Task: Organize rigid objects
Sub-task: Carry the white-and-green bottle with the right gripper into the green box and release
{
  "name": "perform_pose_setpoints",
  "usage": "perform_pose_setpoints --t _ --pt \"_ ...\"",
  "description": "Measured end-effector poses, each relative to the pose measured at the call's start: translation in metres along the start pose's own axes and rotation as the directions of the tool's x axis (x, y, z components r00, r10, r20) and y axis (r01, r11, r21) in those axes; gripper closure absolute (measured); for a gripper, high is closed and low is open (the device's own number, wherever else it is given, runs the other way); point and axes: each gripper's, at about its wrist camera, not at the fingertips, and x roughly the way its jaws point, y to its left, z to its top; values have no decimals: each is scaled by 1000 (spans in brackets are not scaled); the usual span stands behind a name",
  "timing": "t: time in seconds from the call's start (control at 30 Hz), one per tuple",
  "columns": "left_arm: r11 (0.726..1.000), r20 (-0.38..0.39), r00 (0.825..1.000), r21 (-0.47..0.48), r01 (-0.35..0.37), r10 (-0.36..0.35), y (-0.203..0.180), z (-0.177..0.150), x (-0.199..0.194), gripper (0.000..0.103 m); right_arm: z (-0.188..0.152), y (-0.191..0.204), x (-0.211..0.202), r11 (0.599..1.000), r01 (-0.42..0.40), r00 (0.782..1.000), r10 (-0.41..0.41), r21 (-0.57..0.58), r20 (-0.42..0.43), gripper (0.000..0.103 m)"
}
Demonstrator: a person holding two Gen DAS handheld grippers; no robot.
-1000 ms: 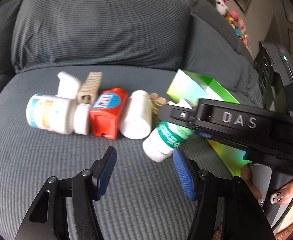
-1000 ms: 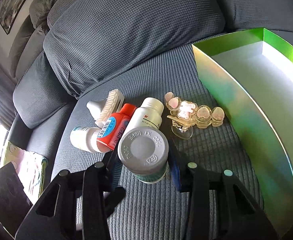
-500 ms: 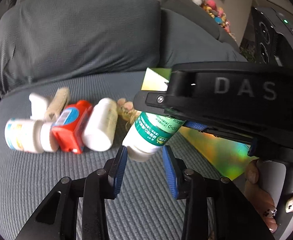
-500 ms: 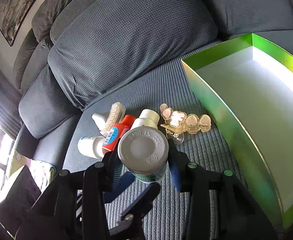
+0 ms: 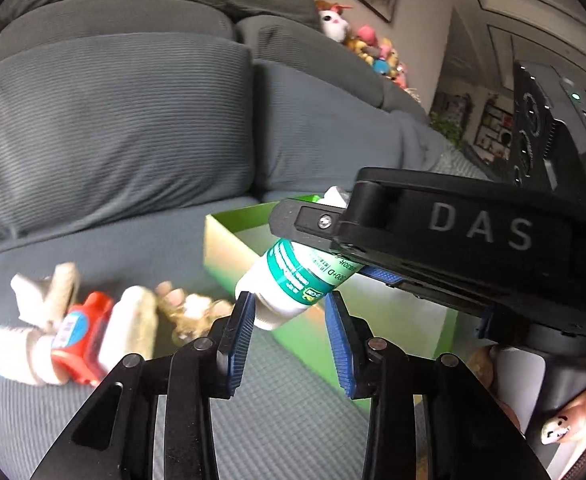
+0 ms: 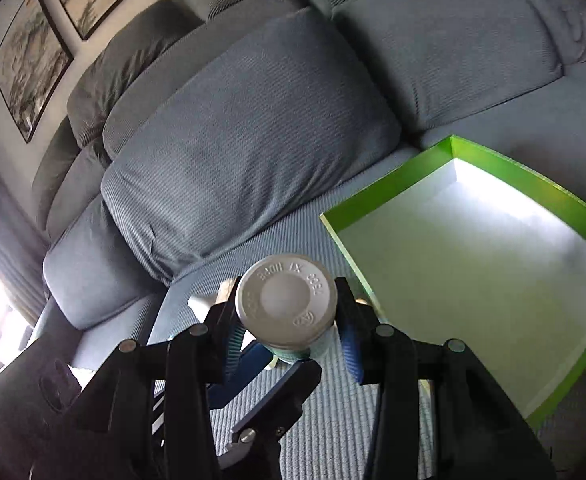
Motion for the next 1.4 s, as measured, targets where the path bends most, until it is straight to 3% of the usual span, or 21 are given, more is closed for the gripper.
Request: perform_pose_setpoints --t 0.1,0.3,0.57,0.8,0.9,1.2,1.37,1.4 --pt "1000 -9 1000 5 10 -10 -10 5 10 66 5 -15 -10 999 -12 1000 11 44 22 63" --pt "998 -20 998 27 63 -63 -36 17 28 66 11 -34 -26 994 73 994 -79 85 71 63" --pt "991 -25 992 37 128 -127 -72 25 41 66 20 -72 -49 980 73 987 -98 187 126 63" --pt "980 -47 980 33 194 -193 -83 26 53 66 19 -94 -54 959 147 977 -179 243 116 63" --pt "983 -68 981 26 183 -181 -83 23 56 66 17 -100 -50 944 204 968 -234 258 92 63" --pt "983 -78 980 -14 185 -185 -71 18 47 66 17 -101 -42 940 232 965 -254 249 63 63" --pt "987 -76 984 -11 162 -162 -64 12 37 66 17 -98 -40 927 295 947 -316 232 56 59" --pt "986 -79 983 -18 167 -168 -61 11 35 66 17 -98 -40 928 287 950 -307 237 52 54"
